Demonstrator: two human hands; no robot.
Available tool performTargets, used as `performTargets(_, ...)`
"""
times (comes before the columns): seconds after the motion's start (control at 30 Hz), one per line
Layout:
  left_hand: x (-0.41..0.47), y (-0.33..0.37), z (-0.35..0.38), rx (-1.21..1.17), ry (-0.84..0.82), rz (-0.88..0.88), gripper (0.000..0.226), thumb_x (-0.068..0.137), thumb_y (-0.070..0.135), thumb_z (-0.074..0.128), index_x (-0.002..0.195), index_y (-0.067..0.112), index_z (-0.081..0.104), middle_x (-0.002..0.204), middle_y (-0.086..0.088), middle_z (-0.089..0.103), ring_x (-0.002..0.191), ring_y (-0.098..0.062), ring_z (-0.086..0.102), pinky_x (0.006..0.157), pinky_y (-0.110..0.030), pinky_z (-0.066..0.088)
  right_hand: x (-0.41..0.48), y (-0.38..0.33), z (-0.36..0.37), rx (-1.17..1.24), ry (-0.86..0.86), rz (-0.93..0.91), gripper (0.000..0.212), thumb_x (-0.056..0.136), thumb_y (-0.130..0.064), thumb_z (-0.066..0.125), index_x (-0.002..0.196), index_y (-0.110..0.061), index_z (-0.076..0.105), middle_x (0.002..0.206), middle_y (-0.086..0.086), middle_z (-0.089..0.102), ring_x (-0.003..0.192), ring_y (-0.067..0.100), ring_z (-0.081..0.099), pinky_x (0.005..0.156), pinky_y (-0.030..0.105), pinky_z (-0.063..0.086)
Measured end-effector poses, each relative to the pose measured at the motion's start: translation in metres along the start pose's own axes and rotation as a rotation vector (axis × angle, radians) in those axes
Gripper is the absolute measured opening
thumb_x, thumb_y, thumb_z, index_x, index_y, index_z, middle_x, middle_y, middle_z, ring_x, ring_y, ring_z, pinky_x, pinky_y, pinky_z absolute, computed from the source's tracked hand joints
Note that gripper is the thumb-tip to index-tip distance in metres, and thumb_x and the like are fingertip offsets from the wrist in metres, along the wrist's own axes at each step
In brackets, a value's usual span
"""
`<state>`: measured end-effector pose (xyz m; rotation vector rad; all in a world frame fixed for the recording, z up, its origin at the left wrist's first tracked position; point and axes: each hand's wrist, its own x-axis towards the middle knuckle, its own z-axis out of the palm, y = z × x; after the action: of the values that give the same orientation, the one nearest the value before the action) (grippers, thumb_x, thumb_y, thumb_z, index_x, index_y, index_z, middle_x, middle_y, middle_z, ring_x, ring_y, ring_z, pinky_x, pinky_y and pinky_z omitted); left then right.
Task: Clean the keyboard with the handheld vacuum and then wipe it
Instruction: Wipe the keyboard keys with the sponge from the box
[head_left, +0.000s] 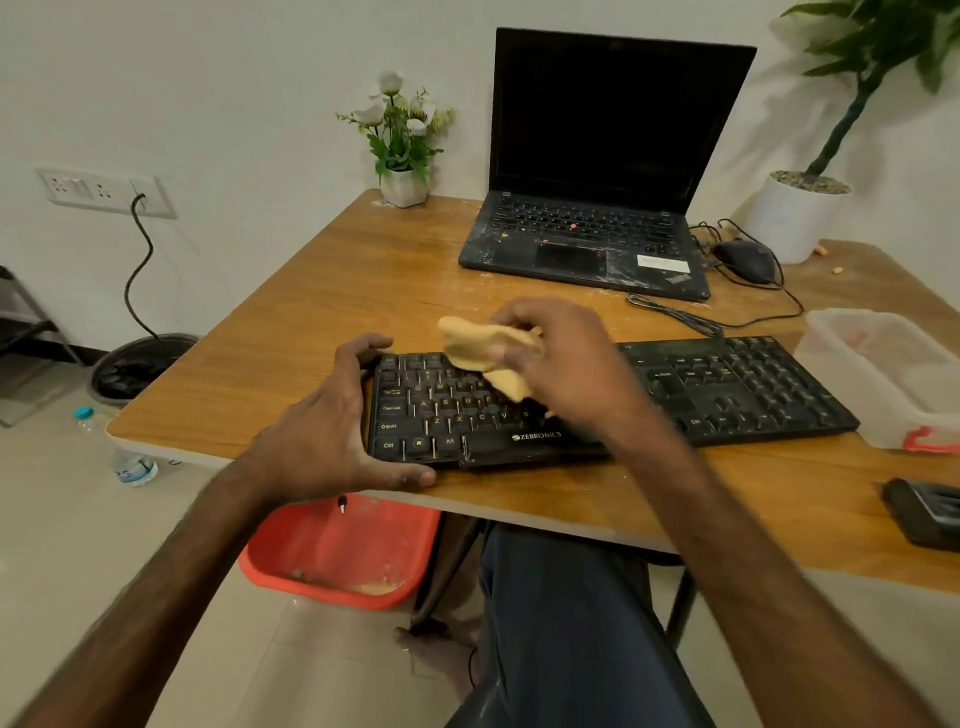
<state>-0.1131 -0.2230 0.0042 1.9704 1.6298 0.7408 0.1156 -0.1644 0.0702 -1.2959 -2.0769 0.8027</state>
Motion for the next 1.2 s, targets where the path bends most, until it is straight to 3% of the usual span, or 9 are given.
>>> performTargets(0.1,0.0,-0.001,-0.001,-0.008,-0.015,-0.001,0.135,0.041,0.08,0.08,0.146,0.042,0.004,0.14,0.02,0.034,0.124,0.004,0.044,0.106,-0.024,0.038,-0.003,0.011,-0.034,0.22,0.043,0.138,0.016,0.099,-0.025,0.055,0.109,-0.018,0.065,0.099,0.001,0.069,0.073,0.016,0.07,0.05,0.024,0.05)
performTargets(0.2,0.001,0.001,-0.001,-0.011,-0.023,-0.002,0.135,0.041,0.08,0.08,0.146,0.042,0.004,0.138,0.024,0.034,0.121,0.01,0.043,0.106,-0.024,0.038,-0.002,0.019,-0.042,0.325,0.053,0.215,0.02,0.097,-0.022,0.06,0.116,-0.02,0.059,0.101,0.002,0.068,0.074,0.016,0.07,0.052,0.026,0.053)
performTargets(0.33,0.0,0.001,-0.002,-0.006,-0.022,-0.008,0.135,0.041,0.082,0.078,0.146,0.042,0.004,0.14,0.02,0.036,0.128,-0.001,0.044,0.11,-0.03,0.04,0.0,0.038,-0.033,-0.47,0.145,0.138,0.037,0.092,-0.027,0.066,0.123,-0.026,0.046,0.118,0.005,0.06,0.103,0.02,0.058,0.081,0.034,0.051)
performTargets(0.4,0.0,0.001,-0.001,-0.005,-0.027,-0.005,0.134,0.041,0.082,0.078,0.145,0.042,0.004,0.14,0.019,0.036,0.128,-0.002,0.044,0.11,-0.03,0.04,-0.004,0.039,-0.03,-0.642,0.258,0.005,0.033,0.093,-0.031,0.062,0.125,-0.026,0.052,0.129,0.001,0.053,0.12,0.018,0.045,0.096,0.034,0.041)
performTargets(0.5,0.0,0.0,-0.001,-0.005,-0.024,-0.006,0.134,0.042,0.081,0.078,0.145,0.042,0.004,0.141,0.019,0.037,0.123,0.005,0.045,0.107,-0.025,0.039,-0.011,0.029,-0.026,-0.48,0.145,-0.066,0.038,0.094,-0.046,0.054,0.123,-0.023,0.06,0.121,-0.003,0.059,0.105,0.01,0.051,0.091,0.03,0.042)
performTargets(0.6,0.0,0.001,-0.001,-0.004,-0.022,-0.002,0.133,0.042,0.08,0.079,0.146,0.041,0.005,0.141,0.019,0.037,0.119,0.013,0.044,0.103,-0.021,0.039,-0.013,0.026,-0.018,-0.664,-0.058,-0.047,0.061,0.085,-0.056,0.062,0.135,-0.024,0.052,0.126,-0.003,0.053,0.117,0.015,0.045,0.097,0.035,0.04)
performTargets(0.8,0.0,0.001,-0.001,-0.004,-0.023,-0.011,0.134,0.043,0.08,0.078,0.146,0.042,0.003,0.142,0.019,0.036,0.125,0.0,0.045,0.104,-0.024,0.04,-0.013,0.025,-0.018,-0.805,0.045,-0.061,0.031,0.098,-0.026,0.057,0.127,-0.017,0.059,0.113,-0.001,0.056,0.103,0.015,0.053,0.088,0.032,0.046)
performTargets(0.93,-0.001,0.002,-0.001,0.022,-0.027,-0.005,0.132,0.044,0.082,0.077,0.146,0.041,0.004,0.139,0.019,0.038,0.122,-0.003,0.049,0.103,-0.027,0.043,-0.013,0.01,0.006,-0.704,0.058,-0.073,0.029,0.095,-0.015,0.059,0.124,-0.014,0.056,0.111,0.0,0.053,0.098,0.012,0.047,0.086,0.028,0.041)
performTargets(1.2,0.001,0.0,0.0,0.013,-0.035,-0.007,0.133,0.043,0.082,0.077,0.146,0.04,0.004,0.142,0.016,0.038,0.124,-0.005,0.048,0.106,-0.03,0.043,-0.011,0.018,0.004,-0.579,-0.003,-0.027,0.057,0.086,-0.048,0.066,0.134,-0.022,0.05,0.127,-0.004,0.048,0.119,0.015,0.042,0.098,0.03,0.037)
